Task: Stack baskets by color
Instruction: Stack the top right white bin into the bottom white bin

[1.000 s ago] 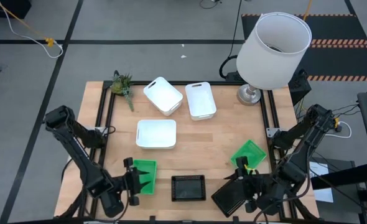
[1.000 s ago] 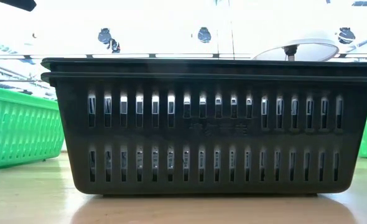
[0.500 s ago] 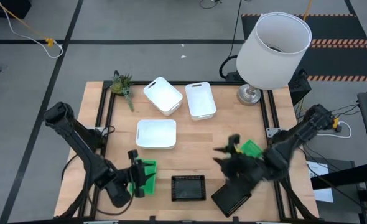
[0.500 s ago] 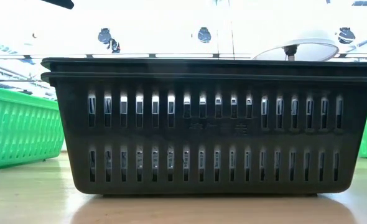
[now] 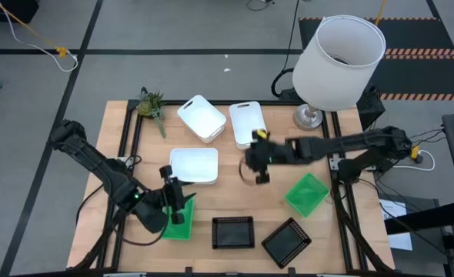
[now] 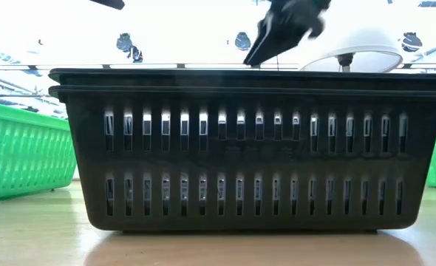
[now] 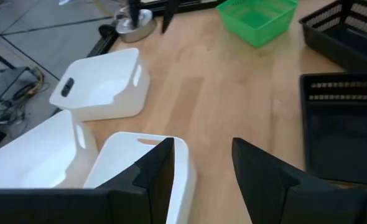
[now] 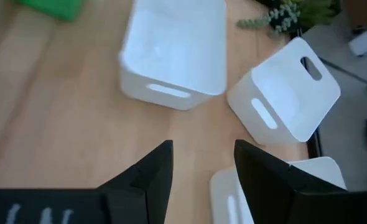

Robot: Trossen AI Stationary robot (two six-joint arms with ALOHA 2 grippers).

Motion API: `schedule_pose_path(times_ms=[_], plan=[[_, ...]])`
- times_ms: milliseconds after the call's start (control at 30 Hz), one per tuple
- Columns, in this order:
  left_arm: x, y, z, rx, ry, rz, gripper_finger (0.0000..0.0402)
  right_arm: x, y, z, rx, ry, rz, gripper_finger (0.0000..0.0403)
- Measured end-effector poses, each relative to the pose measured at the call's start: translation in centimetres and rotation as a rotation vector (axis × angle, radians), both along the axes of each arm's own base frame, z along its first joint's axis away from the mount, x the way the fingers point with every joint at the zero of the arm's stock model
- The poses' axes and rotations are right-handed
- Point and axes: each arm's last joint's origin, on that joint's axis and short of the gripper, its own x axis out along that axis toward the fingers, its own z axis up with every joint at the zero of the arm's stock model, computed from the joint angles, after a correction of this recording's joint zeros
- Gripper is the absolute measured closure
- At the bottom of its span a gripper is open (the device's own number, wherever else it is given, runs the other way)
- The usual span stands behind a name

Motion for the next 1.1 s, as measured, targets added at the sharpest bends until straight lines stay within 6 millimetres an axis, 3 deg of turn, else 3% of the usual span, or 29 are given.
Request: schedule_pose_path(times_ms=[200,333,533,833,1100], plan=[[0.7,1.1,0.0,0.018,0.012,0.032,0.0238,-0.7,-6.9,-2.2,0.120,-0.067,-0.060,0.0238],[1.1,1.8,0.0,0.042,0.027,0.042,0.0238,-1.9,-9.3,-4.2,0.224,-0.060,-0.075,0.0238],[1.7,2.9,0.0,0.068,0.052,0.060,0.0238,-3.2,-9.8,-6.6,0.306,-0.016,-0.090,0.0238],[2.4,4.2,-0.2,0.046,0.093,0.061,0.0238,-3.9,-11.1,-8.8,0.270,-0.015,-0.111,0.0241],[2.5,4.2,-0.3,0.030,0.087,0.070,0.0238,-3.7,-11.8,-10.6,0.266,0.053,-0.111,0.0296]])
